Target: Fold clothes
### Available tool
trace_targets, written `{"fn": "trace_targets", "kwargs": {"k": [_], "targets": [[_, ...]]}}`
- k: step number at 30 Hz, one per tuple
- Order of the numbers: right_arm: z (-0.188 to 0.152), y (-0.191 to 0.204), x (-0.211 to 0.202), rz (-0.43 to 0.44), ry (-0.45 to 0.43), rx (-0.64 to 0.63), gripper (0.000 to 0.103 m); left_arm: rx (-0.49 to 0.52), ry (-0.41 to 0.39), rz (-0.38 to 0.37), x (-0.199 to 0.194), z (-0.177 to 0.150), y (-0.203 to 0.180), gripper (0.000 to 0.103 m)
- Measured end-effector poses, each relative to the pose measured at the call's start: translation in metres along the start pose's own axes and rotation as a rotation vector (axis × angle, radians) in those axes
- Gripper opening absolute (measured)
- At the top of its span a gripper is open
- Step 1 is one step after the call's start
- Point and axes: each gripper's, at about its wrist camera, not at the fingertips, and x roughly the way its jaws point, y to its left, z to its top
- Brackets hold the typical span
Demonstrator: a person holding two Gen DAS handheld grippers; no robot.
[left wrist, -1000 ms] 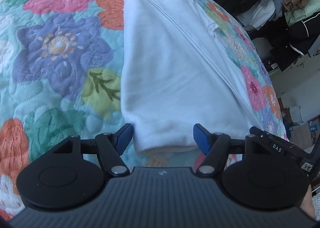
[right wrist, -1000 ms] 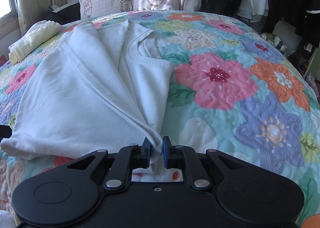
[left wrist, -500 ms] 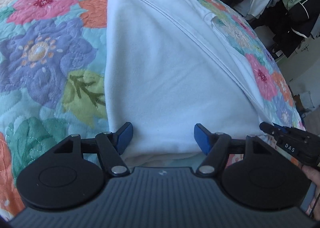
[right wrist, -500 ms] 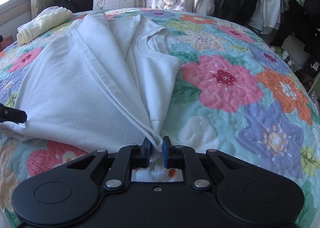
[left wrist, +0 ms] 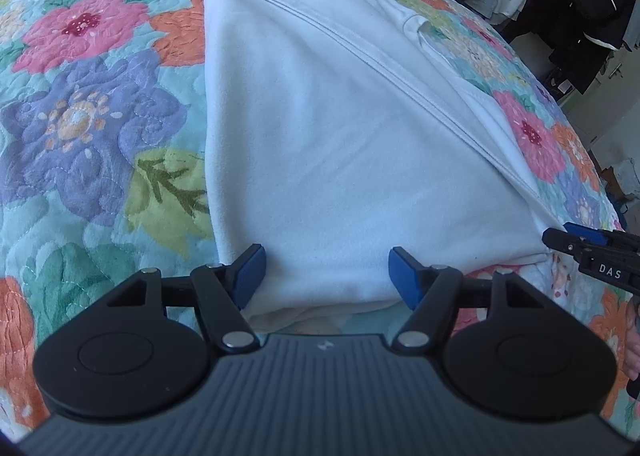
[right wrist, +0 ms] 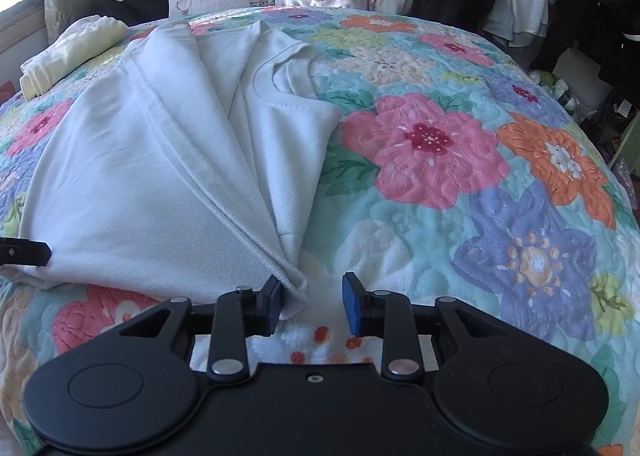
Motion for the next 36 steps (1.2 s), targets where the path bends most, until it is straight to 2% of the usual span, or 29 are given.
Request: {"fn": "trace_targets", "kwargs": {"k": [2,7,9,11,14,18,21,23,25,26,27,29,32,36], "targets": [[-0.002,-0.001,-0.003,-0.055,0.015,-0.025,0.056,0.005,0.000,0.006,0.001,0.000,-0.001,0.069],[-0.012,-0.011,-0.008,-0.177,0.046,-0.060,0.057,0.012,0.001,0.013,0.000,0.000,-0.004,0.070],[-0.014,-0.024,-0.015,-0.132,0.036,0.008,0.057,0.003,-0.004,0.004,-0.005,0.000,-0.003,0.070],[-0.009,-0.033,-0.029,-0.032,-0.007,0.088,0.057,-0.011,-0.016,-0.019,-0.012,0.001,-0.001,0.070],[0.009,-0.027,-0.046,0.073,-0.091,0.102,0.057,-0.027,-0.050,-0.060,-0.019,0.006,0.002,0.070],[0.044,0.013,-0.053,0.165,-0.178,-0.035,0.057,-0.036,-0.102,-0.090,-0.029,0.013,0.003,0.070],[0.067,0.047,-0.044,0.221,-0.196,-0.162,0.057,-0.042,-0.163,-0.116,-0.041,0.016,0.009,0.070],[0.085,0.068,-0.036,0.270,-0.199,-0.244,0.057,-0.079,-0.172,-0.112,-0.044,0.023,0.019,0.070],[0.104,0.087,-0.026,0.313,-0.189,-0.327,0.054,-0.122,-0.146,-0.053,-0.044,0.038,0.026,0.068],[0.115,0.099,-0.019,0.331,-0.179,-0.377,0.046,-0.116,-0.148,-0.004,-0.045,0.047,0.026,0.068],[0.127,0.109,-0.013,0.341,-0.164,-0.419,0.038,-0.102,-0.162,0.029,-0.047,0.057,0.025,0.068],[0.147,0.126,-0.002,0.359,-0.153,-0.466,0.037,-0.064,-0.213,0.040,-0.047,0.078,0.024,0.068],[0.174,0.146,0.026,0.396,-0.127,-0.507,0.037,-0.106,-0.203,-0.010,-0.026,0.114,0.038,0.065],[0.182,0.172,0.080,0.410,-0.095,-0.579,0.039,-0.273,-0.126,-0.092,0.023,0.140,0.075,0.057]]}}
